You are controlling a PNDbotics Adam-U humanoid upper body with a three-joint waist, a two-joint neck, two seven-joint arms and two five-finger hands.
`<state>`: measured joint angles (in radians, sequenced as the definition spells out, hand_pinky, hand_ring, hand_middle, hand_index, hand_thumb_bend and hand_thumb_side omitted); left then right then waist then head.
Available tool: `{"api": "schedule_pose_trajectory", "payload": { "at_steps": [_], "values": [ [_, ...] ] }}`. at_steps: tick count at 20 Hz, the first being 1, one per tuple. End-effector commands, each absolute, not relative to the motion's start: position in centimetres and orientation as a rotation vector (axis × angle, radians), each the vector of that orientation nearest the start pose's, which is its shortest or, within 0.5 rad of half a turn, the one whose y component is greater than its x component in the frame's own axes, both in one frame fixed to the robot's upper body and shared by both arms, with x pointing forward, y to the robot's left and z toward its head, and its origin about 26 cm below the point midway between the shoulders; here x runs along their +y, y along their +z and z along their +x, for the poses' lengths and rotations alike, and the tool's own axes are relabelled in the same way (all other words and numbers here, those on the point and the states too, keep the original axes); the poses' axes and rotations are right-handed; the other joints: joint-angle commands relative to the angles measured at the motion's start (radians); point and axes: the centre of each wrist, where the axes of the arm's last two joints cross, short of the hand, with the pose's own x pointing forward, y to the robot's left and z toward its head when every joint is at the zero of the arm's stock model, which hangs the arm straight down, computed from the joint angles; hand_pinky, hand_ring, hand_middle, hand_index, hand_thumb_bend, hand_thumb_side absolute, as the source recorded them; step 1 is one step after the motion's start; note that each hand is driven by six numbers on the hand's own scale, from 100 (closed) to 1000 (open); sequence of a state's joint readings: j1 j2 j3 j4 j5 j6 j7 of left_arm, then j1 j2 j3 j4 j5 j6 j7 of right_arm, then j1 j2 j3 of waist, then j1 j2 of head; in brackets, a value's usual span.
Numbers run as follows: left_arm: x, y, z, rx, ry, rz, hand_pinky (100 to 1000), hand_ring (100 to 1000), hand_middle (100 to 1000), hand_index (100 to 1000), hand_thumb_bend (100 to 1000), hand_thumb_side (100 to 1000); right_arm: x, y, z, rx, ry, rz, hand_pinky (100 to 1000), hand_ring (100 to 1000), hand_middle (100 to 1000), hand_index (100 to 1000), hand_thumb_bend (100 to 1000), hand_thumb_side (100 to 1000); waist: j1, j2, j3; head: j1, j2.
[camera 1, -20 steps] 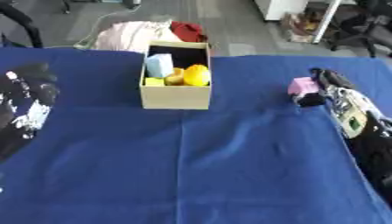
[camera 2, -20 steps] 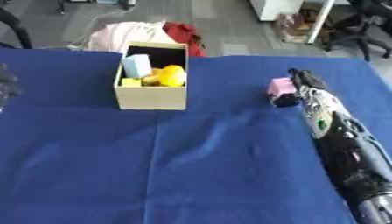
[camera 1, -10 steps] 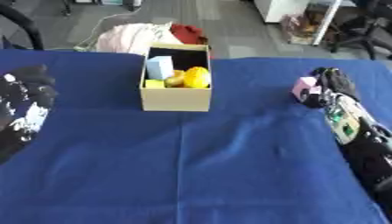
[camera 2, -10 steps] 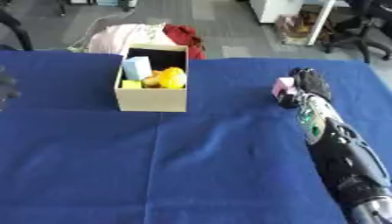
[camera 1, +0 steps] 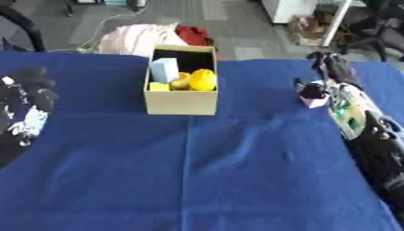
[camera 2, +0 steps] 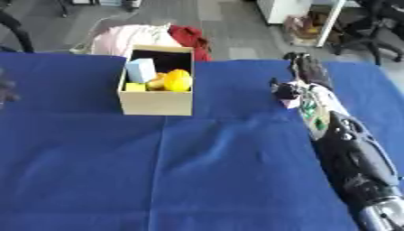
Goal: Pick up objects on the table and place them in the box.
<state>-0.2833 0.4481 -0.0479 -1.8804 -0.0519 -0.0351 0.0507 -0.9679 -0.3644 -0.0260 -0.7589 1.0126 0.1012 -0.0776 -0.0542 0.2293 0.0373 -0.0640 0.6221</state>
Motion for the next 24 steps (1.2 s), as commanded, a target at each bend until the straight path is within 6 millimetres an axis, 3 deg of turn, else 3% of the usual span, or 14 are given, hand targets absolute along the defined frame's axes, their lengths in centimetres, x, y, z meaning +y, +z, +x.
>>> {"api": "schedule_pose_trajectory", "payload": {
  "at_steps": [1,9,13,14,15,18,20,24],
  "values": [
    [28.2,18.7,31.4,-2.19,-0.496,0.333,829,637,658,829,273,579,-29.8,17.5,49.3,-1.338,0.85,-1.258,829,867,873,993,394,384,0.01,-0.024,0.001,0.0,-0.017],
    [28.2,18.7,31.3,-2.192,-0.497,0.335,829,637,658,829,270,580,-32.3,14.4,49.0,-1.163,0.658,-1.196,820,863,870,1000,385,403,0.012,-0.021,0.001,0.002,-0.021],
    [28.1,18.8,31.3,-2.195,-0.499,0.332,830,637,659,830,267,581,-32.6,12.8,48.7,-1.145,0.625,-1.144,768,795,777,958,343,367,0.015,-0.016,0.002,0.002,-0.025],
    [28.1,18.8,31.3,-2.196,-0.499,0.332,830,637,659,830,266,581,-32.7,12.5,48.7,-1.145,0.621,-1.141,741,740,682,910,306,315,0.016,-0.015,0.003,0.002,-0.025],
    [28.1,18.8,31.3,-2.197,-0.499,0.332,830,637,659,830,266,581,-32.7,12.4,48.6,-1.15,0.615,-1.145,730,721,648,881,292,290,0.016,-0.015,0.003,0.002,-0.025],
    [28.1,18.8,31.3,-2.197,-0.498,0.333,830,637,659,830,265,581,-32.6,12.7,48.7,-1.194,0.586,-1.207,690,640,514,761,233,183,0.018,-0.014,0.004,0.002,-0.026],
    [28.1,18.8,31.3,-2.197,-0.497,0.332,831,637,659,830,264,582,-32.4,13.4,48.7,-1.246,0.561,-1.263,676,612,467,702,208,145,0.017,-0.015,0.003,0.002,-0.025],
    [28.1,18.7,31.3,-2.193,-0.497,0.33,831,637,658,830,263,582,-31.5,15.6,49.0,-1.382,0.554,-1.322,666,593,434,671,176,127,0.014,-0.019,0.002,0.002,-0.022]
  ]
}}
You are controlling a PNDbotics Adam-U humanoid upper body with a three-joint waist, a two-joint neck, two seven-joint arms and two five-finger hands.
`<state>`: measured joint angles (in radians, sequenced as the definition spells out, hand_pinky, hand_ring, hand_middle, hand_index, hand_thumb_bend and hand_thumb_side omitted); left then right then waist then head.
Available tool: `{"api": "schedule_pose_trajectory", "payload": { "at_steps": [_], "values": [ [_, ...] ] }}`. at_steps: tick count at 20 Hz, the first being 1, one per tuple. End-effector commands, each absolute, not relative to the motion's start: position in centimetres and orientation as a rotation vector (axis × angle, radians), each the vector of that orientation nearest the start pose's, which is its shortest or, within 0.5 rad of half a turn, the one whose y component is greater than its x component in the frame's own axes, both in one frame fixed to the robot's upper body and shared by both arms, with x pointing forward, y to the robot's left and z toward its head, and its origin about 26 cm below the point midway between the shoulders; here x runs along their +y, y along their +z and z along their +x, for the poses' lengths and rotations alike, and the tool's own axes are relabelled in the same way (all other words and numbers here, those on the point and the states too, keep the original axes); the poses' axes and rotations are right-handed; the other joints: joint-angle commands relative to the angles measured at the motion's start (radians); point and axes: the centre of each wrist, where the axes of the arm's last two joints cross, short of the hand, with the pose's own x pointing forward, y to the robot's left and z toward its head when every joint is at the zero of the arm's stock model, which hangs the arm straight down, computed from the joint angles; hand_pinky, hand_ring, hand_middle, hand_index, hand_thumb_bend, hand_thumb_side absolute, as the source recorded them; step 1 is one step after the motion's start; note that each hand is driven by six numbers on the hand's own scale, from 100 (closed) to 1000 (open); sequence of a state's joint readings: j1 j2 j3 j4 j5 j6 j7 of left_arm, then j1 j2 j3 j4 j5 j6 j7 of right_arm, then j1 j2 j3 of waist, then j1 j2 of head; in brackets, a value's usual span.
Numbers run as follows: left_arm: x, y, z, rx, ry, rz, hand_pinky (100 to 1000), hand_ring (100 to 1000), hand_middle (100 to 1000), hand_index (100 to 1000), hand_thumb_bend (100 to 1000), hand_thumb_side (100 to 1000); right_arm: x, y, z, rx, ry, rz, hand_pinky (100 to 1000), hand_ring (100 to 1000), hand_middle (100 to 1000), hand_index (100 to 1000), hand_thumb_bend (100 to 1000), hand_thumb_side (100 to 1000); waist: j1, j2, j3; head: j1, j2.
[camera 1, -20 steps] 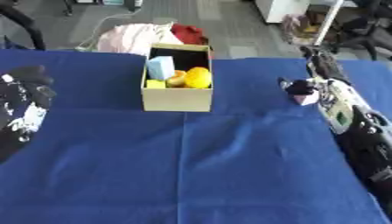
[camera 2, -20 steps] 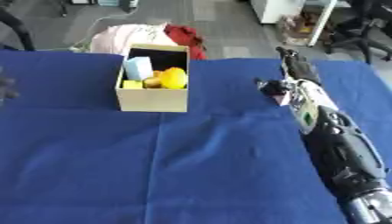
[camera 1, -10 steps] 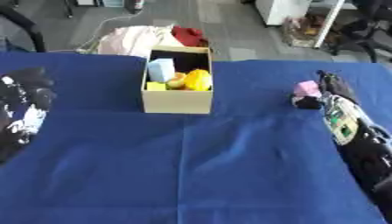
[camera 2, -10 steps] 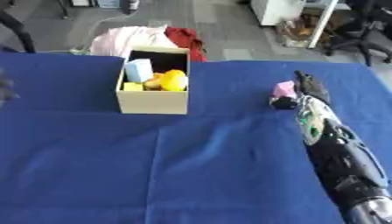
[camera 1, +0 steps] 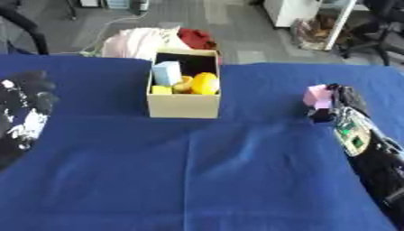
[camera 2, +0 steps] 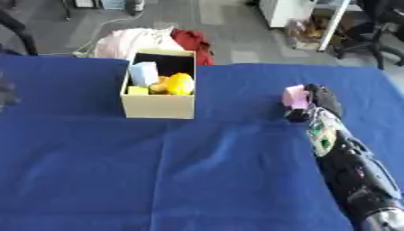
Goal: Pick up objects on the table and place them in the box.
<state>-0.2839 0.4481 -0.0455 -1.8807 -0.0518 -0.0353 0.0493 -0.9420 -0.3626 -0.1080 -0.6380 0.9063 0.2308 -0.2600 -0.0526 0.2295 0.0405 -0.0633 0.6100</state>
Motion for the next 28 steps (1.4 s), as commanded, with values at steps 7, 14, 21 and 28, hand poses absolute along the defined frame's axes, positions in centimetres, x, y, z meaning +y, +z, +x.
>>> {"api": "schedule_pose_trajectory", "payload": {
  "at_steps": [7,14,21,28],
  "values": [
    [28.1,18.6,31.3,-2.191,-0.498,0.327,831,637,658,830,261,581,-26.8,20.5,49.2,-1.674,0.719,-1.224,674,600,443,677,155,150,0.009,-0.025,0.006,0.001,-0.007],
    [27.8,18.7,31.4,-2.195,-0.509,0.31,832,636,659,830,259,581,-19.4,22.6,49.0,-1.884,1.027,-0.938,693,624,486,727,146,215,0.007,-0.028,0.029,-0.015,-0.005],
    [27.3,19.3,31.5,-2.215,-0.529,0.283,833,636,659,831,258,581,-16.1,20.9,49.5,-1.809,1.089,-0.895,696,641,513,760,136,245,0.001,-0.017,0.084,-0.038,-0.017],
    [27.2,19.5,31.5,-2.221,-0.533,0.276,833,636,659,831,255,582,-15.7,20.2,49.7,-1.784,0.948,-1.022,751,769,831,1000,367,458,-0.004,-0.009,0.115,-0.046,-0.027]
  ]
}}
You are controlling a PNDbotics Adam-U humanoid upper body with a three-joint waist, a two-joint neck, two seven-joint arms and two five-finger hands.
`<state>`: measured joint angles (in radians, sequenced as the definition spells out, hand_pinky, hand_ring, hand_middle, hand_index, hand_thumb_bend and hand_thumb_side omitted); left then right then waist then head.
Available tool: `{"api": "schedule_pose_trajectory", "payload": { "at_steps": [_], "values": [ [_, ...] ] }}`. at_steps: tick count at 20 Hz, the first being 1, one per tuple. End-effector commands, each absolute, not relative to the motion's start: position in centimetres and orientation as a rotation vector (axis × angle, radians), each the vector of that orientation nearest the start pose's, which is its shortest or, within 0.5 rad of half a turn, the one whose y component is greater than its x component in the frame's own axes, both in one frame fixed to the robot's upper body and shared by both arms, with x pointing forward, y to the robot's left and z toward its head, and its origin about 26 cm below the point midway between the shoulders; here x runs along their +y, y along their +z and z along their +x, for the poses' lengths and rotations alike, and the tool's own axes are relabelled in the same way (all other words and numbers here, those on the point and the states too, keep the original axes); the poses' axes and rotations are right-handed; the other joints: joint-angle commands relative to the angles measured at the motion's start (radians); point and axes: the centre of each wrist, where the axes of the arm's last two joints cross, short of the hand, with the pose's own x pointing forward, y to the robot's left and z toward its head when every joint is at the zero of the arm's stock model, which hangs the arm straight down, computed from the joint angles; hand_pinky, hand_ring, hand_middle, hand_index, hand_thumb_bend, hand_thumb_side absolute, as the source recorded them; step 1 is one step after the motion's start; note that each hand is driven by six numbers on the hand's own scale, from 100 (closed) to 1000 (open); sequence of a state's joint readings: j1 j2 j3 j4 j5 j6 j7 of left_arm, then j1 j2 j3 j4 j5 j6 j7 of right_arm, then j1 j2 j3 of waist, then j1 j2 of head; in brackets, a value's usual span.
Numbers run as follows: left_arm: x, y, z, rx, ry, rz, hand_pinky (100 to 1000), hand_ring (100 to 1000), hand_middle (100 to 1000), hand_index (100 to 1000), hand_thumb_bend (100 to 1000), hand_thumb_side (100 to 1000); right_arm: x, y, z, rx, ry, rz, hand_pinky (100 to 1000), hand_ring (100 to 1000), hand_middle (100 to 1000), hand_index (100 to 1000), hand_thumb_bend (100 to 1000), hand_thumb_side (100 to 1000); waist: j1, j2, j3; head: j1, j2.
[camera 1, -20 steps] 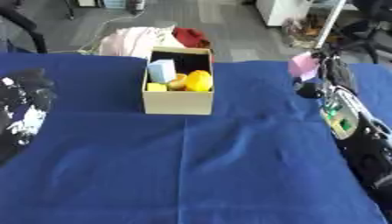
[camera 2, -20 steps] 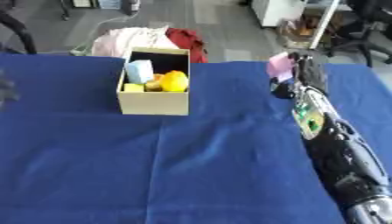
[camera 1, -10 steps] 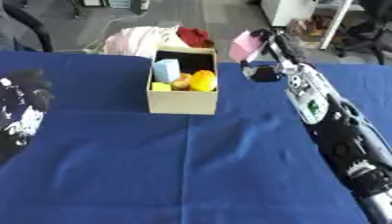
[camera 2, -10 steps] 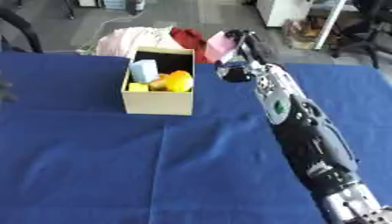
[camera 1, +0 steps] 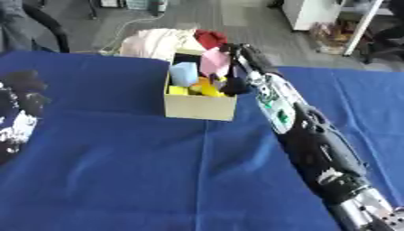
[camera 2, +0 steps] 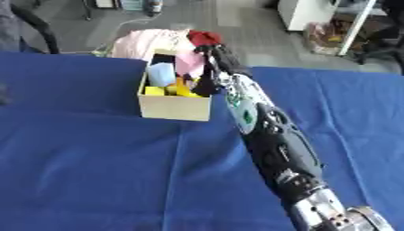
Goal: Pick up objects on the table and place them in the box.
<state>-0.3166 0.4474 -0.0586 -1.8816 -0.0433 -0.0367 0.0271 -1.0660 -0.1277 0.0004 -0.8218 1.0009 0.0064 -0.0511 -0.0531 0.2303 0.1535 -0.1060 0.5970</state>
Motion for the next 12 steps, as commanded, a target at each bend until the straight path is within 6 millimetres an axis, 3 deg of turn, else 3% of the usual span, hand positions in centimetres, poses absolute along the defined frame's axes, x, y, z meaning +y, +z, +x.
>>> {"api": "schedule_pose_trajectory", "payload": {
  "at_steps": [1,7,9,10,11,12],
  "values": [
    [27.2,19.5,31.5,-2.221,-0.533,0.276,834,636,659,832,255,582,-15.6,20.3,49.7,-1.796,0.941,-1.031,775,800,878,1000,400,487,-0.004,-0.01,0.002,-0.003,-0.014],
    [27.2,19.3,31.6,-2.215,-0.528,0.274,835,636,655,832,250,584,-15.5,21.5,49.4,-1.893,0.933,-1.04,791,820,919,1000,389,519,-0.004,-0.014,-0.006,-0.001,-0.011],
    [27.3,19.2,31.6,-2.21,-0.522,0.276,835,636,653,831,250,584,-15.6,22.2,49.3,-1.933,0.945,-1.034,787,814,908,1000,320,472,-0.004,-0.018,-0.015,0.002,-0.007],
    [27.3,19.1,31.6,-2.209,-0.518,0.276,835,636,653,831,250,584,-15.6,22.6,49.1,-1.951,0.956,-1.028,783,809,899,1000,248,560,-0.003,-0.02,-0.019,0.005,-0.006],
    [27.4,19.0,31.6,-2.205,-0.514,0.278,835,637,653,831,250,585,-15.7,23.1,48.9,-1.973,0.974,-1.019,779,804,883,1000,266,404,-0.003,-0.022,-0.026,0.01,-0.004],
    [27.5,18.9,31.5,-2.202,-0.511,0.281,835,637,654,831,250,585,-15.9,23.6,48.7,-1.997,0.986,-1.006,773,795,866,1000,249,385,-0.002,-0.024,-0.032,0.015,-0.001]
  ]
}}
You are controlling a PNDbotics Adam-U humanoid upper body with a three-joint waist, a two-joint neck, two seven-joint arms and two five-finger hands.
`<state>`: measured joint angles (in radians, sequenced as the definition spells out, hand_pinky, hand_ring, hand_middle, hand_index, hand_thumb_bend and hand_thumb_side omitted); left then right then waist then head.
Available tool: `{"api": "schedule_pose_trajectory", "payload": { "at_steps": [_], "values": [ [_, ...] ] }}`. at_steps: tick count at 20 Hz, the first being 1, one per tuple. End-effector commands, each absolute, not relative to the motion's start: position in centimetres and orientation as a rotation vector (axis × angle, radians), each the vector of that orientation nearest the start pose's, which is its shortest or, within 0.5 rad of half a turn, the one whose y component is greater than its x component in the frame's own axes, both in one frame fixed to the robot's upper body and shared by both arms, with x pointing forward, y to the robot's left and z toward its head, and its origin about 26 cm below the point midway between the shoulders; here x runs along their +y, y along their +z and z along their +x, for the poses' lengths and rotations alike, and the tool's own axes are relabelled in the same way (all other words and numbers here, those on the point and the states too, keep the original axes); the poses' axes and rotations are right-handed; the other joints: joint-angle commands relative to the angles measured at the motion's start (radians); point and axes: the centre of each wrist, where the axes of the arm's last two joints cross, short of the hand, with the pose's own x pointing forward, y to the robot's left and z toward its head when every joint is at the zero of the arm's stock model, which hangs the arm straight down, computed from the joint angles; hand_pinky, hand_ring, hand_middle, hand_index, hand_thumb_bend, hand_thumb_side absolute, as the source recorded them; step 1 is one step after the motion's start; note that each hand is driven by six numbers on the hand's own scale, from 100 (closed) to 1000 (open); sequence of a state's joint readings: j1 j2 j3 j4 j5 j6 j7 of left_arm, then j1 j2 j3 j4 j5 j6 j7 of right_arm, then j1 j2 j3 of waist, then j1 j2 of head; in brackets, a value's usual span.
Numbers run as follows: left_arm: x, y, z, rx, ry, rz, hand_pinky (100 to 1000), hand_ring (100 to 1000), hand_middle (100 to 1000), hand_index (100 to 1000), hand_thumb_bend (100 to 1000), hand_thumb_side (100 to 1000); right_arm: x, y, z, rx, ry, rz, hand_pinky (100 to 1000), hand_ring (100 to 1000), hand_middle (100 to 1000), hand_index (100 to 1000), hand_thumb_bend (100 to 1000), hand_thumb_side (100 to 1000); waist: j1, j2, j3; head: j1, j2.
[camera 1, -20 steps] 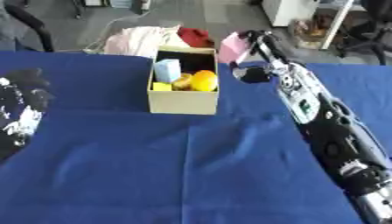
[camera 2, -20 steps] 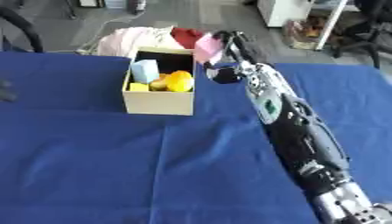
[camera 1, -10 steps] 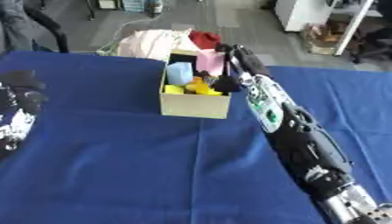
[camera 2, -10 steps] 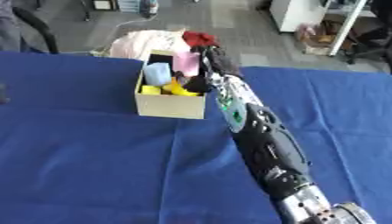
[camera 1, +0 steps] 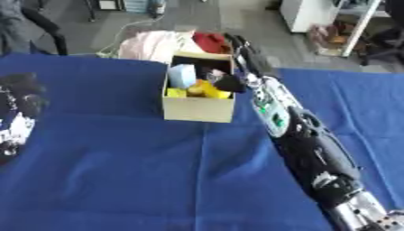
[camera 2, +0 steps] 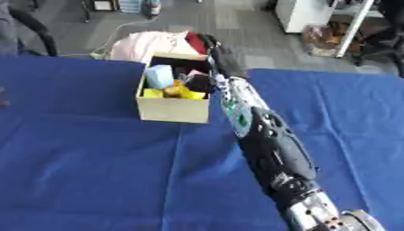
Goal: Pick up objects on the table and place them in the box.
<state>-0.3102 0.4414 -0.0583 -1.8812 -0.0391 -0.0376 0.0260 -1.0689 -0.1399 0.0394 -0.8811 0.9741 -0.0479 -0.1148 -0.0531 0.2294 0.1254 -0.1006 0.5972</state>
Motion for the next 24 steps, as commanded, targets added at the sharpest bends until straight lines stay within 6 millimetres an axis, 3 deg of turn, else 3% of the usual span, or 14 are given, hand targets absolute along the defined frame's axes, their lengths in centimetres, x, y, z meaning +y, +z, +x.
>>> {"api": "schedule_pose_trajectory", "payload": {
  "at_steps": [1,7,11,17,24],
  "values": [
    [27.6,18.7,31.5,-2.198,-0.508,0.286,836,637,654,831,250,584,-16.2,24.2,48.4,-2.03,0.985,-0.99,764,781,839,1000,231,369,-0.001,-0.025,-0.013,0.013,0.001],
    [28.0,18.3,31.4,-2.184,-0.483,0.31,836,639,654,831,249,584,-18.8,27.7,45.7,-2.206,0.92,-0.898,739,741,755,1000,168,348,0.004,-0.033,-0.063,0.036,0.018],
    [28.2,17.9,31.4,-2.176,-0.466,0.319,836,640,656,830,250,584,-21.0,28.3,43.2,-2.309,0.826,-0.797,732,734,744,997,140,346,0.008,-0.035,-0.096,0.053,0.037],
    [28.5,17.4,31.2,-2.168,-0.446,0.335,837,647,664,836,251,585,-24.2,25.5,39.0,-2.358,0.581,-0.642,719,724,737,968,101,357,0.011,-0.036,-0.125,0.082,0.084],
    [28.7,16.8,30.8,-2.169,-0.422,0.354,840,653,675,841,248,585,-25.7,21.1,35.6,-2.319,0.383,-0.518,706,709,725,949,100,366,0.016,-0.03,-0.141,0.114,0.131]
  ]
}}
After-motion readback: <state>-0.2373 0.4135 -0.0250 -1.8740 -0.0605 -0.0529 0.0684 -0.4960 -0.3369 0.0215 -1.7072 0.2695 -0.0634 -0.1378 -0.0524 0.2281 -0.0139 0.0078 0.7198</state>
